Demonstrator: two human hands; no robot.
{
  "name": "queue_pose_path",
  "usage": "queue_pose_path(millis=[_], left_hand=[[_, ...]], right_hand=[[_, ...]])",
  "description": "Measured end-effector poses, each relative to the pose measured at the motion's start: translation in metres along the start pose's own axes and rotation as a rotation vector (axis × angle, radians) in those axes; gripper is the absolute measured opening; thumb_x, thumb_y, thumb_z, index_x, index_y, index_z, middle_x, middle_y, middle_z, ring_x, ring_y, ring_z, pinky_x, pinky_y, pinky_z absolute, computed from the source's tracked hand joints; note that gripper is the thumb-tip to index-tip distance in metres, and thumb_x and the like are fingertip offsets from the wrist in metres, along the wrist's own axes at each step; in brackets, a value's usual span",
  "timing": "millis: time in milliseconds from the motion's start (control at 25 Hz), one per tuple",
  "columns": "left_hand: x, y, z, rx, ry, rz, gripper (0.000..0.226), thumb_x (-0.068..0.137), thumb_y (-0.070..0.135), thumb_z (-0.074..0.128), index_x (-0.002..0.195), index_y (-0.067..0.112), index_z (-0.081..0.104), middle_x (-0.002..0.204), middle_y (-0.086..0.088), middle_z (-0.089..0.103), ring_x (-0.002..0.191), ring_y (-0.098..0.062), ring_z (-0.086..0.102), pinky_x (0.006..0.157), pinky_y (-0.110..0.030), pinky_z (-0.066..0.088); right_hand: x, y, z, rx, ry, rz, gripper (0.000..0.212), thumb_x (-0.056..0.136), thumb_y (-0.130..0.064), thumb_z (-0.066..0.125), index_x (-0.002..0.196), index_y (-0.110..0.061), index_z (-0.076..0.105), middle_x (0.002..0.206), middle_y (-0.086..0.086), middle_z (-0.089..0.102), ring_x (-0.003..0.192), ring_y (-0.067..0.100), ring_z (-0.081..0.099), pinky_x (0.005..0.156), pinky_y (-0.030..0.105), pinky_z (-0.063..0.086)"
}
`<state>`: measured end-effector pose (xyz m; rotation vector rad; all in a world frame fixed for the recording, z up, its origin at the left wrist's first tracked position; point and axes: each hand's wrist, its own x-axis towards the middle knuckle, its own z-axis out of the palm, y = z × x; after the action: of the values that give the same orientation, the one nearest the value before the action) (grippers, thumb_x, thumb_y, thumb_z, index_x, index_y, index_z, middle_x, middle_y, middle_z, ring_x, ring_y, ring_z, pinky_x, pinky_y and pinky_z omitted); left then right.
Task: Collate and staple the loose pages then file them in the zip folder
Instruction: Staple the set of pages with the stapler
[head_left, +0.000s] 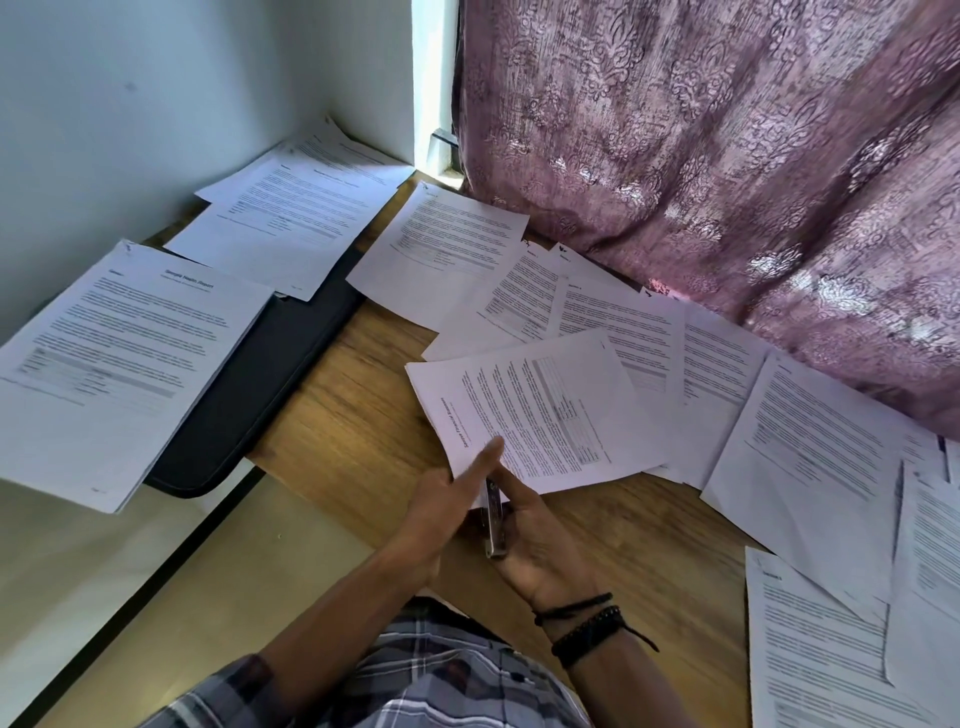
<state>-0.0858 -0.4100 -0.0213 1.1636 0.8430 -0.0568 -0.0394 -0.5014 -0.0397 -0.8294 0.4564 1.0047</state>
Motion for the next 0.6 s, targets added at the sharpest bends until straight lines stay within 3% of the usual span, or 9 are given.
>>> queue_pose_path(millis=[80,120,240,320,440,520,600], left_hand=[[0.0,-0.006,0.005,0.009,-0.01,0.028,0.039,0.075,0.054,0.074,0.104,0.027,0.071,0.095,0.009,0.076,0.092,-0.008,0.071,0.085,-0.03,0.056],[0.002,-0.01,0.007,0.018,0.018,0.073,0.031,0.077,0.049,0.074,0.101,0.029,0.071,0.095,0.008,0.076,0.09,-0.008,0.072,0.084,-0.03,0.058],[0.004,-0.014,0.009,0.118,0.135,0.231,0.001,0.087,0.038,0.069,0.088,0.038,0.069,0.092,0.009,0.076,0.084,-0.006,0.072,0.08,-0.034,0.06],[0.003,-0.013,0.01,0.137,0.129,0.235,0.004,0.087,0.038,0.069,0.09,0.035,0.07,0.093,0.008,0.076,0.082,-0.004,0.072,0.077,-0.03,0.06],[0.001,-0.003,0.009,0.08,0.012,0.08,0.034,0.085,0.054,0.062,0.102,0.027,0.071,0.088,0.01,0.076,0.076,-0.004,0.071,0.064,-0.019,0.054],[0.004,0.0,0.005,0.026,-0.013,-0.001,0.037,0.09,0.059,0.052,0.098,0.028,0.071,0.084,0.007,0.075,0.071,-0.01,0.069,0.059,-0.02,0.049],[0.009,-0.003,0.003,-0.011,0.058,0.006,0.017,0.095,0.039,0.057,0.095,0.028,0.069,0.093,0.006,0.075,0.08,-0.009,0.069,0.062,-0.018,0.05]], right_hand=[[0.003,0.005,-0.002,-0.16,0.058,0.037,0.059,0.086,-0.04,0.069,0.132,-0.006,0.053,0.1,0.004,0.07,0.089,0.018,0.067,0.083,0.033,0.054],[0.006,0.008,-0.003,-0.157,0.076,0.023,0.059,0.087,-0.039,0.069,0.132,-0.006,0.053,0.098,0.003,0.071,0.088,0.017,0.067,0.083,0.032,0.054],[0.011,0.015,-0.005,0.068,0.112,-0.058,0.061,0.076,-0.027,0.079,0.132,-0.009,0.06,0.117,0.007,0.071,0.11,0.022,0.067,0.099,0.036,0.051],[0.011,0.015,-0.006,0.058,0.125,-0.096,0.06,0.074,-0.025,0.076,0.13,-0.01,0.061,0.12,0.007,0.071,0.112,0.022,0.068,0.091,0.036,0.054],[0.005,0.006,-0.009,-0.065,0.038,-0.134,0.062,0.079,-0.035,0.077,0.135,-0.02,0.057,0.123,0.005,0.069,0.111,0.02,0.067,0.089,0.038,0.052],[-0.004,0.002,-0.011,-0.231,0.004,-0.105,0.049,0.087,-0.039,0.071,0.131,-0.022,0.059,0.106,0.004,0.073,0.088,0.015,0.068,0.076,0.034,0.053],[-0.018,0.001,-0.011,-0.46,0.101,-0.089,0.035,0.09,-0.041,0.065,0.118,-0.02,0.067,0.087,0.004,0.072,0.071,0.014,0.061,0.062,0.026,0.051]])
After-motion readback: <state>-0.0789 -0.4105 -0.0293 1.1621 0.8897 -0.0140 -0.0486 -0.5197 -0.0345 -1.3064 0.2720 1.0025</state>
